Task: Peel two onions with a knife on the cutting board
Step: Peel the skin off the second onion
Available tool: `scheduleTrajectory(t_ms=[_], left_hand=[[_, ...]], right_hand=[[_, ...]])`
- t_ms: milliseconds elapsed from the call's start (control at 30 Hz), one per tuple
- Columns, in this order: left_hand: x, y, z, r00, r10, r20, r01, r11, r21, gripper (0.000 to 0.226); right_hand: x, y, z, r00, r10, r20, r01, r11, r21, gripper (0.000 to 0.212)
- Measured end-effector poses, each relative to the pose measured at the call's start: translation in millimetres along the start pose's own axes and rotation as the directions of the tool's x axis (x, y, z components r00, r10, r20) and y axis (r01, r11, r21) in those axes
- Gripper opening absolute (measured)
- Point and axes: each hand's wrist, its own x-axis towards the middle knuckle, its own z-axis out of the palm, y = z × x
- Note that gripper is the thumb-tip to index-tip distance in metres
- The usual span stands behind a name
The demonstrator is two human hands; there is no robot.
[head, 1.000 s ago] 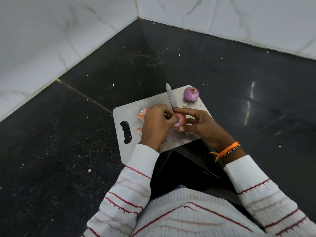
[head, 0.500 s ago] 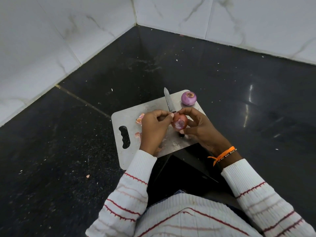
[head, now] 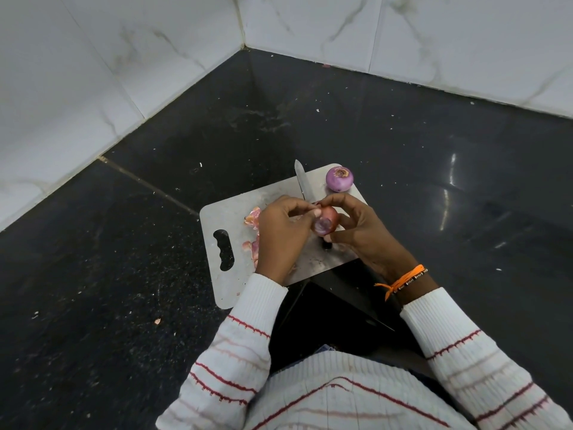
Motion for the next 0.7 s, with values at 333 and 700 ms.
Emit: scheduleTrajectory(t_ms=[333,700], left_hand=[[5,-5,-2,0.99,-0.131,0.042,0.136,0.983,-0.12,0.011],[-1,3,4,0.998,0.056,-0.013,-0.057,0.998,-0.009,0.015]], right_hand=[[-1,3,-3,1.0,0.017,0.018,-0.021,0.961,0.277,0.055],[3,4,-4,1.0,-0.012,0.023,0.006,0.97,0.241,0.053]])
